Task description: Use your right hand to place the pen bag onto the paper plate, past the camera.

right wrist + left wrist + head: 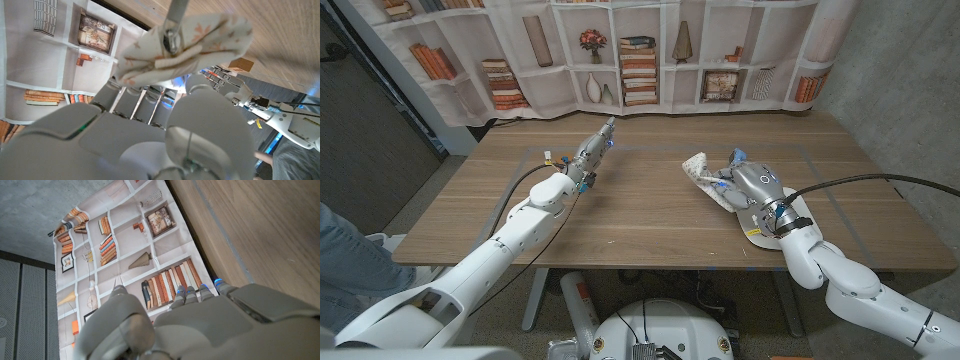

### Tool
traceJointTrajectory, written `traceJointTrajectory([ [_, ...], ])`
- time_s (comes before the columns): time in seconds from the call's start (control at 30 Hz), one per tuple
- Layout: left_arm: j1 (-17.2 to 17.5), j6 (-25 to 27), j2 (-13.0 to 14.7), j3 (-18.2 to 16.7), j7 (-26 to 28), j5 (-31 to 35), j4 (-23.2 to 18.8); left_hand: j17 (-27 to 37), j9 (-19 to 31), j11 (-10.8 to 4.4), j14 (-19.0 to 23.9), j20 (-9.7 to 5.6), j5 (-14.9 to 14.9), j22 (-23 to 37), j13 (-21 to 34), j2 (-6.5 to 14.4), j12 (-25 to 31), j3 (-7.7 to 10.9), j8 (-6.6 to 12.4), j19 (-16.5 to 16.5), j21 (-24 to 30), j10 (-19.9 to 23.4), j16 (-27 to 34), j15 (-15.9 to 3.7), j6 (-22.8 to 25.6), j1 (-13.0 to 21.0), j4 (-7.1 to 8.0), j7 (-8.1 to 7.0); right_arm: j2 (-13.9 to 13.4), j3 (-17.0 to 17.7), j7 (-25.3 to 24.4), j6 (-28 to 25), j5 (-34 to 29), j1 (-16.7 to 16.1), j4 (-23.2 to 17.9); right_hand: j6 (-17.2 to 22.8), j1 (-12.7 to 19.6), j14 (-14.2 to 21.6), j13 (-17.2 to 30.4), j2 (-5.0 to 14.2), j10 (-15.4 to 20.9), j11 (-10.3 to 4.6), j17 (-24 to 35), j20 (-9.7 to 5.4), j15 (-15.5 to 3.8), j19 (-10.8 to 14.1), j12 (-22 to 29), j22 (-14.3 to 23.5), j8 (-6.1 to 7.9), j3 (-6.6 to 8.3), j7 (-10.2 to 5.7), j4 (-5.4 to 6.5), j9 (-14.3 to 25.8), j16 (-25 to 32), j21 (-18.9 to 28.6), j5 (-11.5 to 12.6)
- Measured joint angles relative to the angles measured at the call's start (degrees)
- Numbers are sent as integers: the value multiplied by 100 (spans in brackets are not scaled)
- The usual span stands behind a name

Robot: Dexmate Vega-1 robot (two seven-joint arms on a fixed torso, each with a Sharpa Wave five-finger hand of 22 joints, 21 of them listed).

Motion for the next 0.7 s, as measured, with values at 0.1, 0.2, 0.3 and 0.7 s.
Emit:
traceJointTrajectory([
  [0.1,-13,10,-3,8,0,6,3,0,0,0,0,0,0,0,0,0,0,0,0,0,0,0,0,0,0,0,0,0,-18,59,-47,-86,48,-76,-16,0,0,0,-1,0,28,27,0,0,0,0,0,0,0,0,0,0,0,0,0,-39],
  [0.2,-20,19,-6,15,0,12,8,0,0,0,0,0,0,0,0,0,0,0,0,0,0,0,0,0,0,0,0,0,-36,120,-84,-158,79,-157,-46,0,0,0,-1,0,28,27,0,0,0,0,0,0,0,0,0,0,0,0,0,-39],
  [0.3,-36,27,-13,23,0,18,16,0,0,0,0,0,0,0,0,0,0,0,0,0,0,0,0,0,0,0,0,0,-52,169,-115,-227,105,-232,-74,0,1,0,-1,1,28,27,0,0,0,0,0,0,0,0,0,0,0,0,0,-39],
  [0.7,-122,43,-56,64,-44,31,107,0,0,0,0,0,0,0,0,0,0,0,0,0,0,0,0,0,0,0,0,0,-69,307,-214,-506,217,-444,-141,0,23,0,0,23,28,27,0,-20,0,-23,-22,1,0,0,0,0,4,0,-23,-39],
])
